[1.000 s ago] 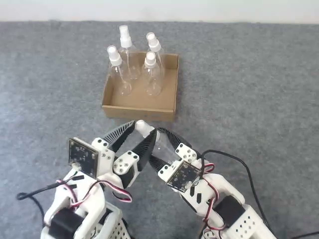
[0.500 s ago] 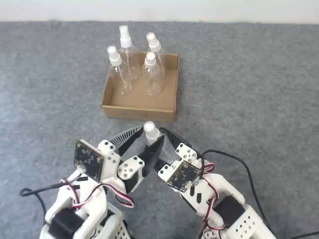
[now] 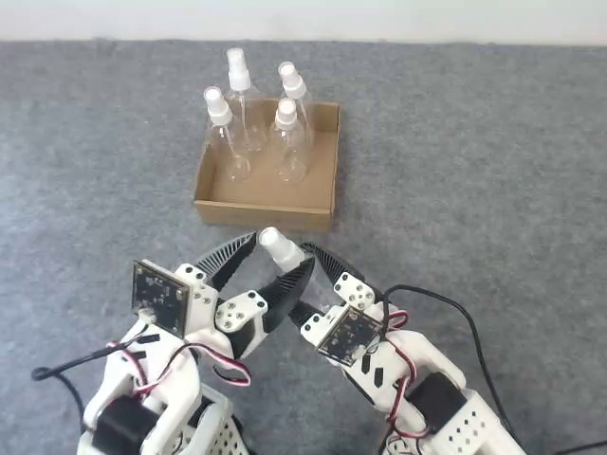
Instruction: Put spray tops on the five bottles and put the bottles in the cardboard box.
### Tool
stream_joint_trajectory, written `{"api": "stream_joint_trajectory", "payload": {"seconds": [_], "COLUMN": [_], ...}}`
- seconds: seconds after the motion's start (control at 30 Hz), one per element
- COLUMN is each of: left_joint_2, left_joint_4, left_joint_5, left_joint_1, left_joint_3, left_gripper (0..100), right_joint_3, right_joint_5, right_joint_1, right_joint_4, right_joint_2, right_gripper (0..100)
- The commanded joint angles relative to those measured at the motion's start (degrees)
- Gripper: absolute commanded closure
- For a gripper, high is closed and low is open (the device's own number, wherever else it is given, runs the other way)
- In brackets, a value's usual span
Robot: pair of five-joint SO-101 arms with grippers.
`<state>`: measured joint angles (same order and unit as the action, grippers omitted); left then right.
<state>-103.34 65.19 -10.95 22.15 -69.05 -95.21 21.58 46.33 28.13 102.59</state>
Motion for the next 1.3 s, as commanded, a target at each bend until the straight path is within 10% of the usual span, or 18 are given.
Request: {"api": "stream_joint_trajectory", "payload": {"seconds": [0.0, 0.83, 1.27], "left_joint_2": [-1.1, -1.1, -1.1], "left_joint_4": [2.5, -0.5, -4.7], "left_joint_5": [0.2, -9.7, -0.3], "left_joint_1": [-0.7, -18.6, -8.7], "left_joint_3": [3.2, 7.4, -1.1], "left_gripper": [73, 74, 74], "right_joint_3": [-1.2, -1.2, -1.2], "right_joint_5": [0.4, 0.4, 0.3], "right_joint_1": [-0.9, -1.4, 0.0], "right_joint_4": [0.0, 0.1, 0.4], "right_joint_2": [1.0, 1.1, 1.4], "right_gripper": [97.6, 97.6, 97.6]}}
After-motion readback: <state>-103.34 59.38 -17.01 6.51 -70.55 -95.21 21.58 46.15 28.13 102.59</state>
